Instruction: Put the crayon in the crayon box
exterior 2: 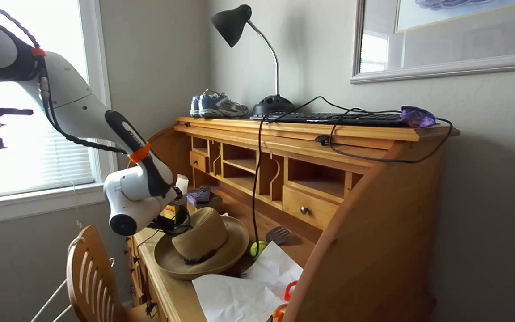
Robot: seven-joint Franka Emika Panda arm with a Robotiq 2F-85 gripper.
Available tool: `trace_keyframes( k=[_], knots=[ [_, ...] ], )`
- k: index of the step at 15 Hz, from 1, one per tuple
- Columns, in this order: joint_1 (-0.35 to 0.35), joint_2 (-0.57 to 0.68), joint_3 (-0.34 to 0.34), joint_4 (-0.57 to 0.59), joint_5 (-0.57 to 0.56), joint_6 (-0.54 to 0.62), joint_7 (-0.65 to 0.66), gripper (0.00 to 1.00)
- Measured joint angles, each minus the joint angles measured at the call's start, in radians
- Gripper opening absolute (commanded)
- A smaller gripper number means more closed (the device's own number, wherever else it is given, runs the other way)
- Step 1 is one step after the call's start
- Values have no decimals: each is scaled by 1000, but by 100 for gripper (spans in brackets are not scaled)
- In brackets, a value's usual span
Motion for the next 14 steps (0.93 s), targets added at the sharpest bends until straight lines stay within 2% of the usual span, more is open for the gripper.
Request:
trace_keyframes(
  k=[14],
  knots=[
    [-10, -3, 1, -15, -7, -42, 30, 3]
  ],
)
